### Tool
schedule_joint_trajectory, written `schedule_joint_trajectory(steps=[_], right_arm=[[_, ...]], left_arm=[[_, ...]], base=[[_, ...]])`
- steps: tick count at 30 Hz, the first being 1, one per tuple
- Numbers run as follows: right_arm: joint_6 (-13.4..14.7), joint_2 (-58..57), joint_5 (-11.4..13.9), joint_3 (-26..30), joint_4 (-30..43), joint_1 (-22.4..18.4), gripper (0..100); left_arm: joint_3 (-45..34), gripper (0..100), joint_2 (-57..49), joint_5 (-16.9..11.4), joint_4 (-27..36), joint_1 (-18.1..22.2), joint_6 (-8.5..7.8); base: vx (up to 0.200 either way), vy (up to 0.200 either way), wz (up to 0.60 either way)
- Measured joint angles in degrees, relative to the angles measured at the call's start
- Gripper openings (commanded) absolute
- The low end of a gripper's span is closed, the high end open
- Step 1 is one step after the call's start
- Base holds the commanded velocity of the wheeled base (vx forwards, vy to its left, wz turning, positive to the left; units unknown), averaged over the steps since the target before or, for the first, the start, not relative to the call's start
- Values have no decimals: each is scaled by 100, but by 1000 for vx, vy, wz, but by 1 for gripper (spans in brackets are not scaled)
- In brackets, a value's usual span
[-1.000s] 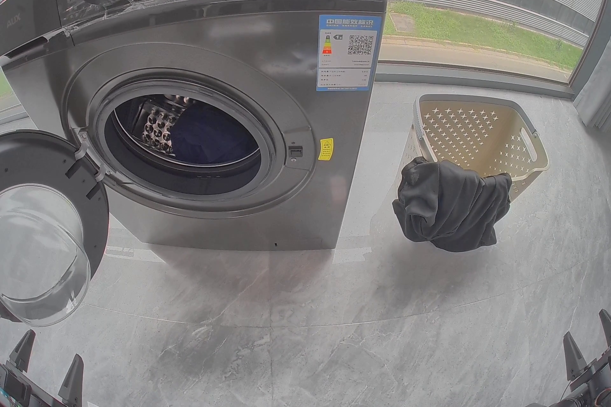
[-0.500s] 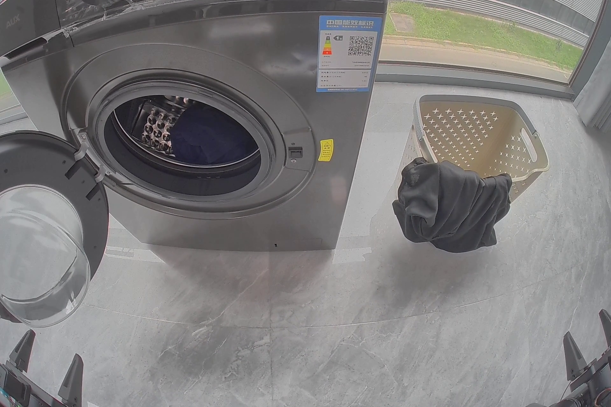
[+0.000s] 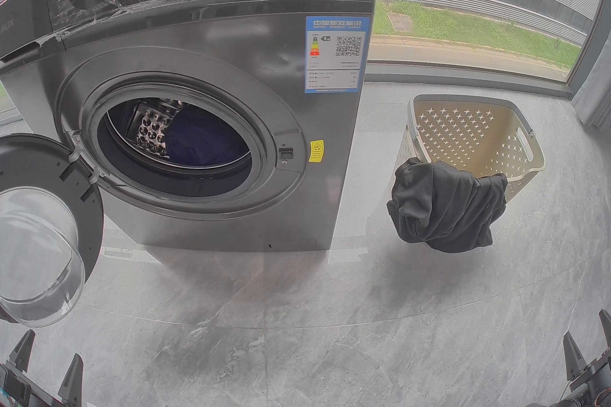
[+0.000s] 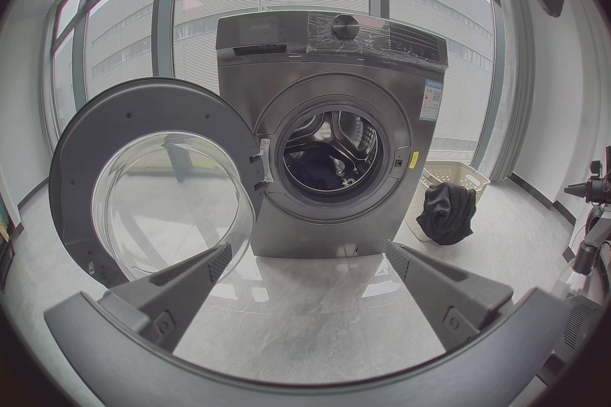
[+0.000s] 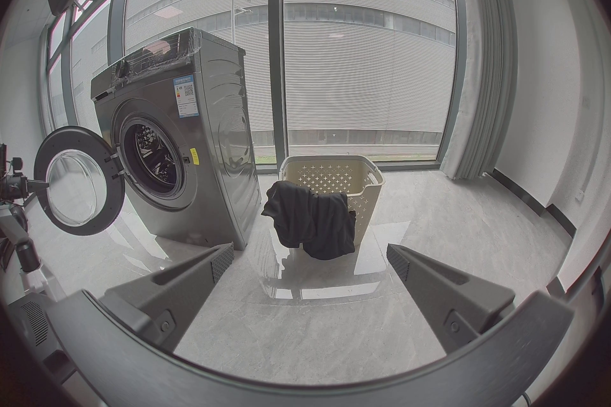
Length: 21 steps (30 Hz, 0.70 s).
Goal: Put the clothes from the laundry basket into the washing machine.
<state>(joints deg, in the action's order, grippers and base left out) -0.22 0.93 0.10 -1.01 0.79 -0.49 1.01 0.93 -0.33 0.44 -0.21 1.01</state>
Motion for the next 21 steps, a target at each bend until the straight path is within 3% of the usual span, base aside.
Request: schedule_joint_trajectory(steps=[11,18,21], right_arm=[[0,0,-2,0,-1,5,100],[0,0,-2,0,0,7,100],[-2,0,-2,0,2,7,100]], left_arm=[[0,100,0,-2,0,5,-12],[0,100,0,0,0,5,-22],[0,100,0,-7,0,5,-30]], base=[[0,-200,0],[0,0,0],[200,0,0]])
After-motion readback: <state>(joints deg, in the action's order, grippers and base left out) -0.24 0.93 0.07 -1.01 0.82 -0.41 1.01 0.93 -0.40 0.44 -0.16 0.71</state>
